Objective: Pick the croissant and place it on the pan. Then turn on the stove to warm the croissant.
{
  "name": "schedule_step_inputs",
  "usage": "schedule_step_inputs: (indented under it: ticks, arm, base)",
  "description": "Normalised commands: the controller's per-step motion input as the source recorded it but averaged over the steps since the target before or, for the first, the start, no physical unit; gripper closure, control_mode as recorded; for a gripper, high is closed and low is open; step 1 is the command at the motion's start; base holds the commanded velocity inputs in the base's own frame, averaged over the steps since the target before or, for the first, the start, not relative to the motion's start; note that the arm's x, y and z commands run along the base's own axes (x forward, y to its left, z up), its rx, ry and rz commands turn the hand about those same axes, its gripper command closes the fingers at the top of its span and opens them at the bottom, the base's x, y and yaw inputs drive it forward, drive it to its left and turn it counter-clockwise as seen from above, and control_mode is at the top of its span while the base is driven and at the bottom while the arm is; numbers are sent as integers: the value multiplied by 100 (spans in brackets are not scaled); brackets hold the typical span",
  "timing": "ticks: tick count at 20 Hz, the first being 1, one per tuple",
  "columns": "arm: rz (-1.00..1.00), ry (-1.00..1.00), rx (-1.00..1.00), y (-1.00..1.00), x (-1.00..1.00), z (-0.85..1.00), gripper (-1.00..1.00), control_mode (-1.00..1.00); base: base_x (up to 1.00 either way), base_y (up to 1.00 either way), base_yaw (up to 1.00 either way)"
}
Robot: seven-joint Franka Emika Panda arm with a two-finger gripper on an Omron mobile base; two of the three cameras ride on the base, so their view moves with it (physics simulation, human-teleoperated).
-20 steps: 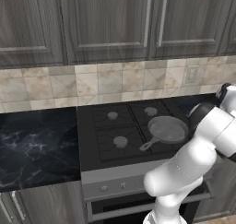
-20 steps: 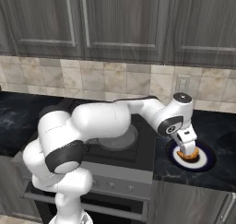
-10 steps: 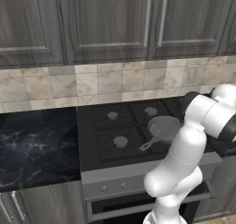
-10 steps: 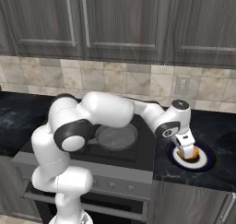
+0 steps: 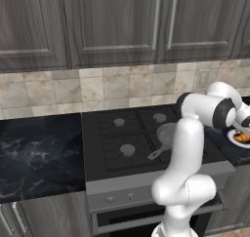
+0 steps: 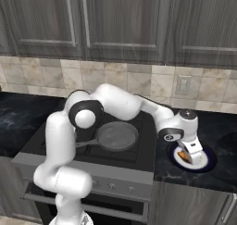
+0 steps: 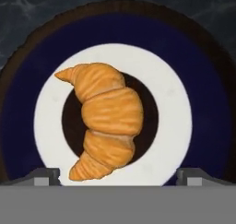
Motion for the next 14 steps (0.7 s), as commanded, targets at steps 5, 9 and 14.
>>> schedule_step_inputs:
  ticks: [5,9,14]
  arm:
    - [0,0,5,-32,33,-11,-100,-100]
    - [0,0,4,-5,45,-17,-100,-100]
    - [0,0,1,0,35,-26,-100,-100]
  base:
    - [0,0,0]
    - [0,0,0]
    - [0,0,0]
